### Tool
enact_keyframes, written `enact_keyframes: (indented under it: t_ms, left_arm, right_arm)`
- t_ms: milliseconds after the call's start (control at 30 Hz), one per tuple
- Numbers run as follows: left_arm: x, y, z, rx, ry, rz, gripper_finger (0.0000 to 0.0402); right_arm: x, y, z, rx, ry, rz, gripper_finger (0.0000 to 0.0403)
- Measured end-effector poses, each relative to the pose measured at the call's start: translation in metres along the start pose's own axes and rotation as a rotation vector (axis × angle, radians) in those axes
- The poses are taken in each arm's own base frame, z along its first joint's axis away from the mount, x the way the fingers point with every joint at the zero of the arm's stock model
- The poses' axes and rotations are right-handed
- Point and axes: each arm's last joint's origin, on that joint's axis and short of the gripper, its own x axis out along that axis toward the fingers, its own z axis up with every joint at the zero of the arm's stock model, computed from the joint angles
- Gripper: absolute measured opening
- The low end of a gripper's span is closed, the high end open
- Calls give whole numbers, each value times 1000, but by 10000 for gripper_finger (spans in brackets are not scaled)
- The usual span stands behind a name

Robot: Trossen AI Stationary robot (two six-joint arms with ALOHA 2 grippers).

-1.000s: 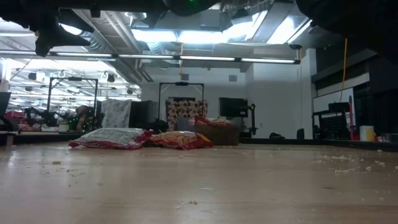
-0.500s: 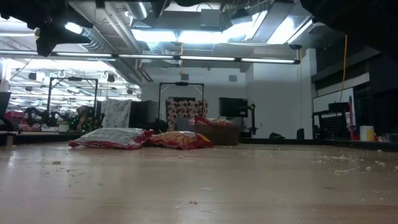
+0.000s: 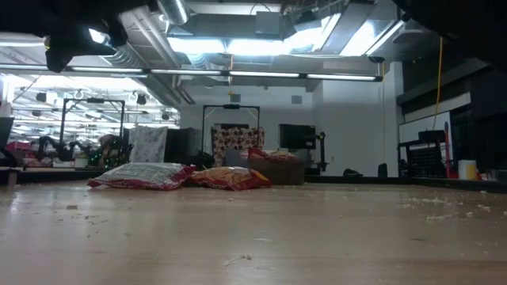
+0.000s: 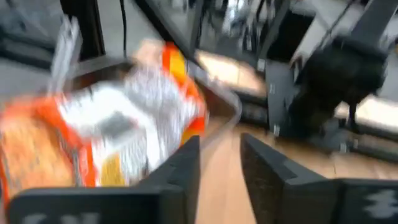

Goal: Sort Maruchan noodles
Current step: Put the orange noodle pack into the left transparent bin

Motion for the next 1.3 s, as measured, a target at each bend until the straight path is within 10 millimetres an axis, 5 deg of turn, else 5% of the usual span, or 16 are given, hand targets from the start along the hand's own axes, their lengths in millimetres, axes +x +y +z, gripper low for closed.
enact_keyframes:
  t_ms: [300,733,867,1000,1200,1300]
  left_arm:
    - [0,0,0,-5,0,1,176]
    - [0,0,0,-36,11,-10,176]
    - [0,-6,0,-60,76,-110,175]
    - [6,-14,-8,-50,198,-163,163]
    - [25,-27,-30,-7,345,-88,118]
    - [33,-32,-42,0,430,-55,85]
  right_arm:
    - [4,3,-15,-3,51,44,24]
    - [1,23,-8,-109,-50,358,0]
    - [-3,22,-2,-139,0,245,0]
    - [-30,10,22,-209,87,137,0]
    - [-135,-16,100,-294,144,38,0]
    - [-166,-24,108,-301,245,-40,0]
